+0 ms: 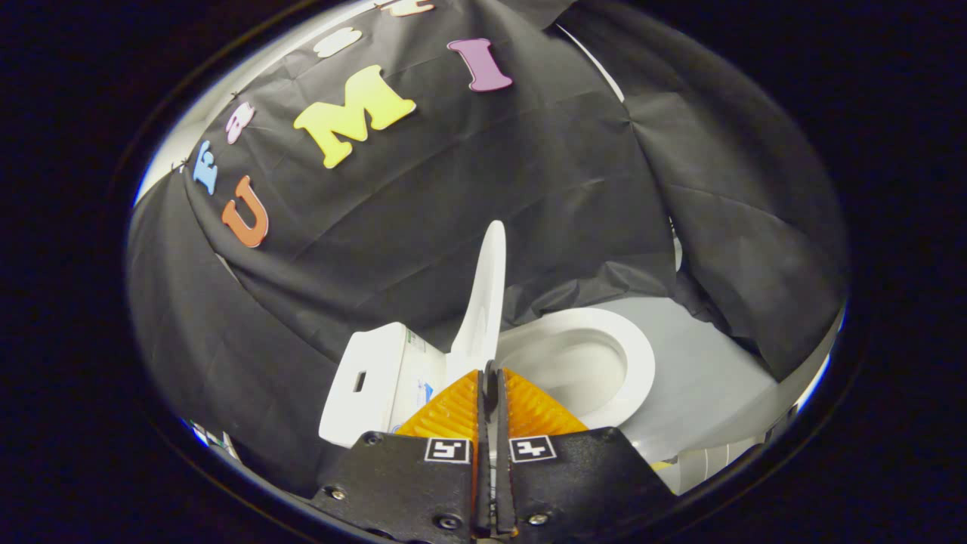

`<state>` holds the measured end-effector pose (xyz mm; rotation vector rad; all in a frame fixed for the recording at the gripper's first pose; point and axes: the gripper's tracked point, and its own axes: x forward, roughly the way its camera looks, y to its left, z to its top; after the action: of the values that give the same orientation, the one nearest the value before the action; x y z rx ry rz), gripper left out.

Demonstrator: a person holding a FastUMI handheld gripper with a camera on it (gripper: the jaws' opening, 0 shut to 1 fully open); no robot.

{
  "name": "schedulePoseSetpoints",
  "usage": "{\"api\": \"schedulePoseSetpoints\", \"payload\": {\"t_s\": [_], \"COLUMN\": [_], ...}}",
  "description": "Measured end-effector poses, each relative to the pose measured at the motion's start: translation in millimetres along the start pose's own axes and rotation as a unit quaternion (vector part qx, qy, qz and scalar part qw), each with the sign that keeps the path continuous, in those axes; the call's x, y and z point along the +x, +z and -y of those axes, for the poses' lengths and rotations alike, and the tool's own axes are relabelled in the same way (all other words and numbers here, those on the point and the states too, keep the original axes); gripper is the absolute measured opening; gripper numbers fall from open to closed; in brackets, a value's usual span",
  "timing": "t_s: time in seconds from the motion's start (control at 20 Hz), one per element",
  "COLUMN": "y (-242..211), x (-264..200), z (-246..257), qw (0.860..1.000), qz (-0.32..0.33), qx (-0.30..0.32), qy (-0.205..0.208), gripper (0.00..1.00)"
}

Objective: Open the toilet lid.

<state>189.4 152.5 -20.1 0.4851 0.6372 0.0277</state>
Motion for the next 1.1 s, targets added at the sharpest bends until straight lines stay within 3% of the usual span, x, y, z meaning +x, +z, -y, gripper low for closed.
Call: {"api": "schedulePoseSetpoints", "payload": {"t_s": [1.1], "y": [-16.5], "x": [-2.7], "z": [-115.7], "qw": [0.996], "qz": [0.013], "qx": [-0.070], "qy": [0.045], "gripper": [0.11]}}
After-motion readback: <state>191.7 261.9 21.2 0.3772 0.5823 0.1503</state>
